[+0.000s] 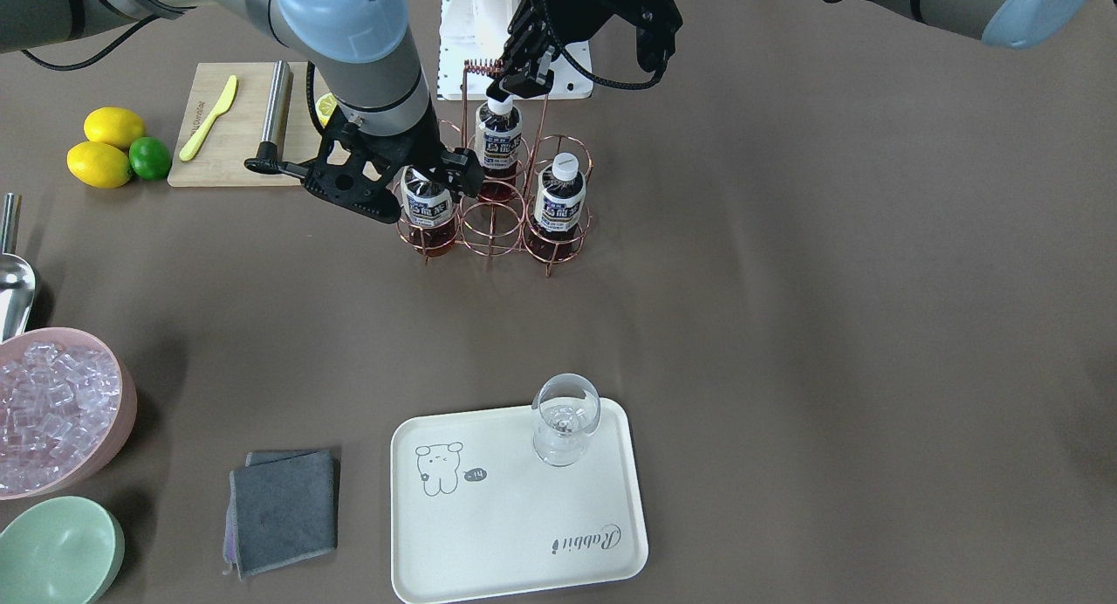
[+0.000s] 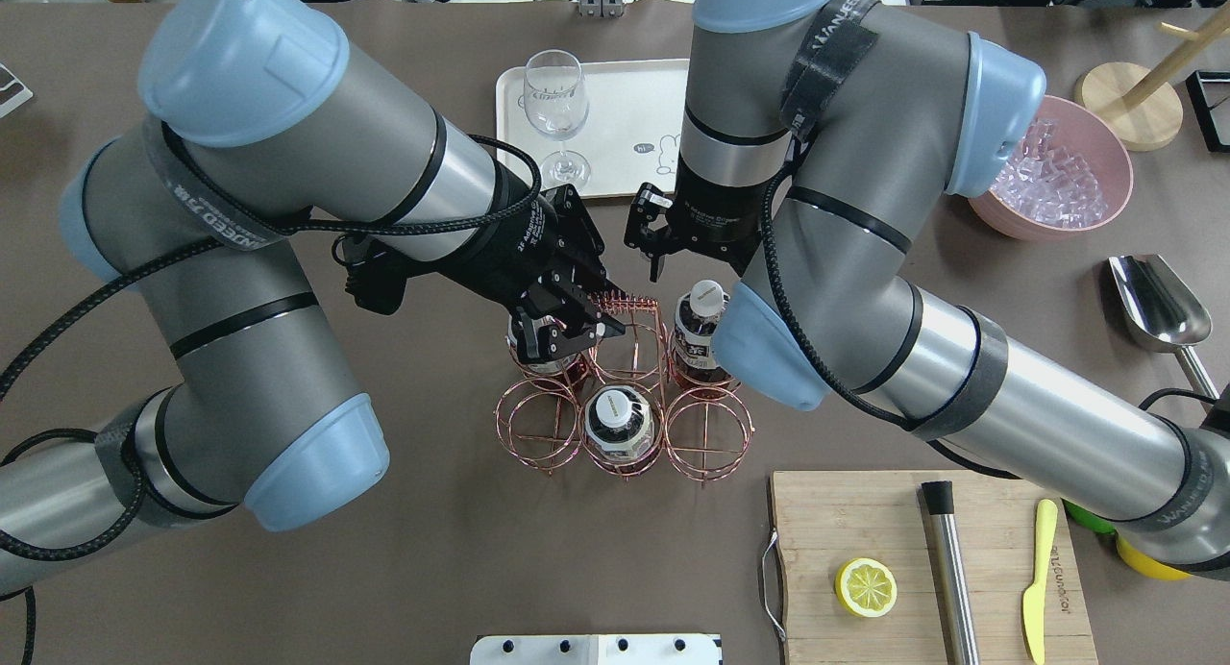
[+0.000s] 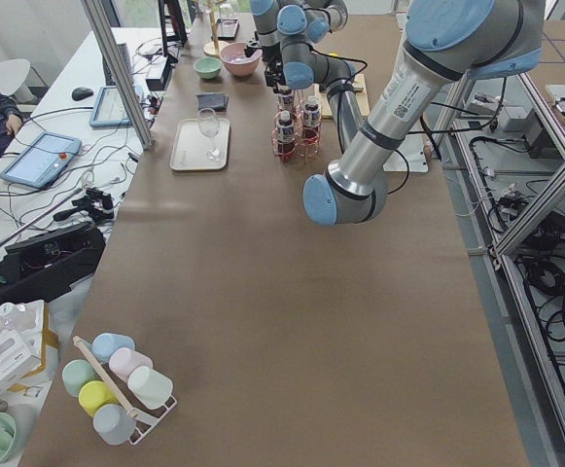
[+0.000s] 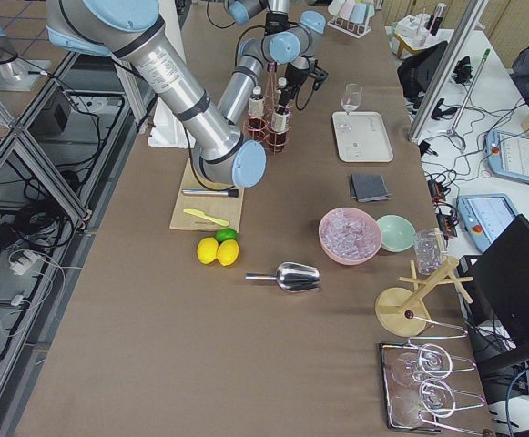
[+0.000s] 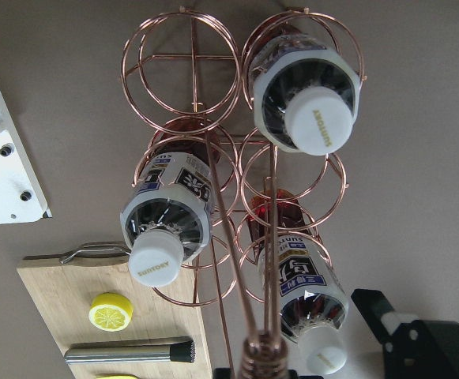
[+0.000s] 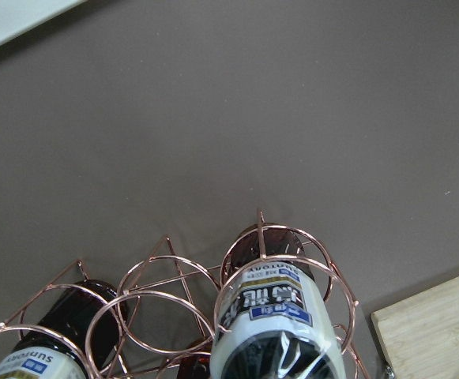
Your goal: Take tea from basket to plate
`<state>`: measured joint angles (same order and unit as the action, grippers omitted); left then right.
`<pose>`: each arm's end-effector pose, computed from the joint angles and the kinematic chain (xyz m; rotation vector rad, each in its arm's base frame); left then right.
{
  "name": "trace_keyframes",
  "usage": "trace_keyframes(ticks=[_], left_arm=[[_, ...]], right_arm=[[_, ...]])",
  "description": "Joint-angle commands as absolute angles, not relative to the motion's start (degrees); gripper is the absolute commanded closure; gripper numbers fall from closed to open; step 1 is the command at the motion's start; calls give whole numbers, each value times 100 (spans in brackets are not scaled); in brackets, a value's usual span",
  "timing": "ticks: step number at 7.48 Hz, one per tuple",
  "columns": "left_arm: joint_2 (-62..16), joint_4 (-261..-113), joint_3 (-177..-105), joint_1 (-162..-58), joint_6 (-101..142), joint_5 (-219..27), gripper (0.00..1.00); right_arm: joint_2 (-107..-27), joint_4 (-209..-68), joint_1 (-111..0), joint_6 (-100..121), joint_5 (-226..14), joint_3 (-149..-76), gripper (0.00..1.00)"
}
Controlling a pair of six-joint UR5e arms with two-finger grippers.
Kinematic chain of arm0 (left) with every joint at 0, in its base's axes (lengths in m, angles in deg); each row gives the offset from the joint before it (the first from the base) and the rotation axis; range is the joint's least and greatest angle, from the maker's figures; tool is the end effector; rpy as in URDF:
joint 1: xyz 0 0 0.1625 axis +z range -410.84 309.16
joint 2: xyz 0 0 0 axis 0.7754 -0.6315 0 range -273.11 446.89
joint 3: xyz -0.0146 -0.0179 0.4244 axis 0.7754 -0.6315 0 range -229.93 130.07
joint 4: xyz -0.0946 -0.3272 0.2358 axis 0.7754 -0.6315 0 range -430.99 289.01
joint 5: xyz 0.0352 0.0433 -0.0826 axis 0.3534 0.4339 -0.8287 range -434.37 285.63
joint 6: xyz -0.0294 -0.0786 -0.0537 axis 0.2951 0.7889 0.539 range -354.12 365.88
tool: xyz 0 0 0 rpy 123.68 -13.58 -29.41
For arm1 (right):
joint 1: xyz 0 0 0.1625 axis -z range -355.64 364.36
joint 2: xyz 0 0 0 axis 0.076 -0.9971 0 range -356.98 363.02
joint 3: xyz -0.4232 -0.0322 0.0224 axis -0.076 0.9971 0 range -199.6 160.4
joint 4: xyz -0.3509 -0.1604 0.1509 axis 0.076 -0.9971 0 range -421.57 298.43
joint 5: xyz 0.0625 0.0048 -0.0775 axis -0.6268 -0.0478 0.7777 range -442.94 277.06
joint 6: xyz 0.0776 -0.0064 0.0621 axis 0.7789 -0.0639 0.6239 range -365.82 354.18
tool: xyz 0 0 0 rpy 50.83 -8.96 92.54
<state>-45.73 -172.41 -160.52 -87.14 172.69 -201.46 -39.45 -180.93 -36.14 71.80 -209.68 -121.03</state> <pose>0.4142 -0.3950 0.0501 -1.0214 1.0572 -1.2240 -0.4403 -0.4728 0.1335 -0.3401 -0.7275 0.2986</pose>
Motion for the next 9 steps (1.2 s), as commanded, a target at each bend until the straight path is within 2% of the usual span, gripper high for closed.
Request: trace_keyframes(ticks=[1, 2, 4, 5, 7, 9], left_arm=[[-4565, -17259, -16050, -8714, 17278, -20146, 100], [-4557, -17259, -16050, -8714, 17278, -20146, 100], [-4556, -17268, -16050, -8714, 17278, -20146, 100], [-4556, -17268, -16058, -8722, 17278, -20146, 100], [-4556, -17268, -16058, -8722, 17278, -20146, 100], [-4556, -17268, -16058, -8722, 17278, -20146, 100]], right_arm=[[-4031, -18101, -3493, 7179, -20968, -12121, 11], [-4040, -18110, -3484, 7179, -20968, -12121, 21], [-4040, -18119, -3484, 7170, -20968, -12173, 32], [-4049, -18241, -3493, 7170, -20959, -12295, 34], [-4049, -18338, -3493, 7170, -20933, -12366, 48], [-4049, -18348, -3493, 7170, -20845, -12419, 49]])
